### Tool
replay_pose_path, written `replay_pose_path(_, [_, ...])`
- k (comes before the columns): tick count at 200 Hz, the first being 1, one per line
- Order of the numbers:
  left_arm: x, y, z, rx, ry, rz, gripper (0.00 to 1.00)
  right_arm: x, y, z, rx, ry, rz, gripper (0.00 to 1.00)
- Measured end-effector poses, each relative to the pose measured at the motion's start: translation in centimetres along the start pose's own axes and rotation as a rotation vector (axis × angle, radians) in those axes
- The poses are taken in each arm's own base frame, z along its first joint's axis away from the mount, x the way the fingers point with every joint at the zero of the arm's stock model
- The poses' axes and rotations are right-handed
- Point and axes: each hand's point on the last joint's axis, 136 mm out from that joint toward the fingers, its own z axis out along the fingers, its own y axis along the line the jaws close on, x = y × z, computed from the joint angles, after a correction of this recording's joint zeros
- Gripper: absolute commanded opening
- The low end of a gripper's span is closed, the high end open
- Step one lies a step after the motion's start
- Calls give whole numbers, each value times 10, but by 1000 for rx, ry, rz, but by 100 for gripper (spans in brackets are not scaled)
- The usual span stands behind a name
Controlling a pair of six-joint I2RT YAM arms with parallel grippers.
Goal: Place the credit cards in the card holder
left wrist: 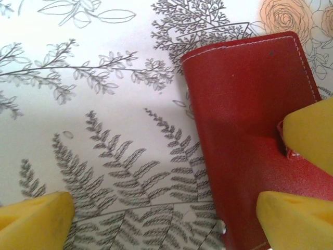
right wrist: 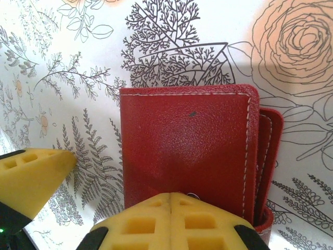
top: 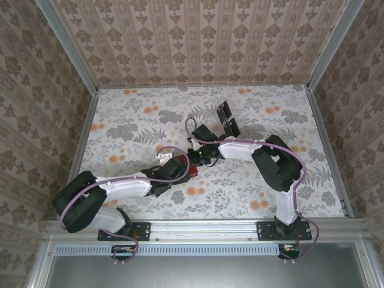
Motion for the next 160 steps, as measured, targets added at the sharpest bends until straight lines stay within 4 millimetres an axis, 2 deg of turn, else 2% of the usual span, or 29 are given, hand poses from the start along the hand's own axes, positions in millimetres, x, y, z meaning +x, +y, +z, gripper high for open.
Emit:
replay_pose_path(21, [-7, 11, -10, -8, -18, -32, 99, 0, 1, 0, -4, 0, 2, 0])
replay_pose_path(38, [-22, 18, -18, -4, -52, -79, 100, 0, 0, 0, -4, 0, 2, 0])
replay_pose_path(65, [-36, 29, -21, -20, -79, -122, 99, -1, 0, 0, -5, 0, 6, 0])
replay_pose_path(160, [-12, 35, -6, -45, 19, -81, 99, -8, 7, -11, -31, -35, 18, 0])
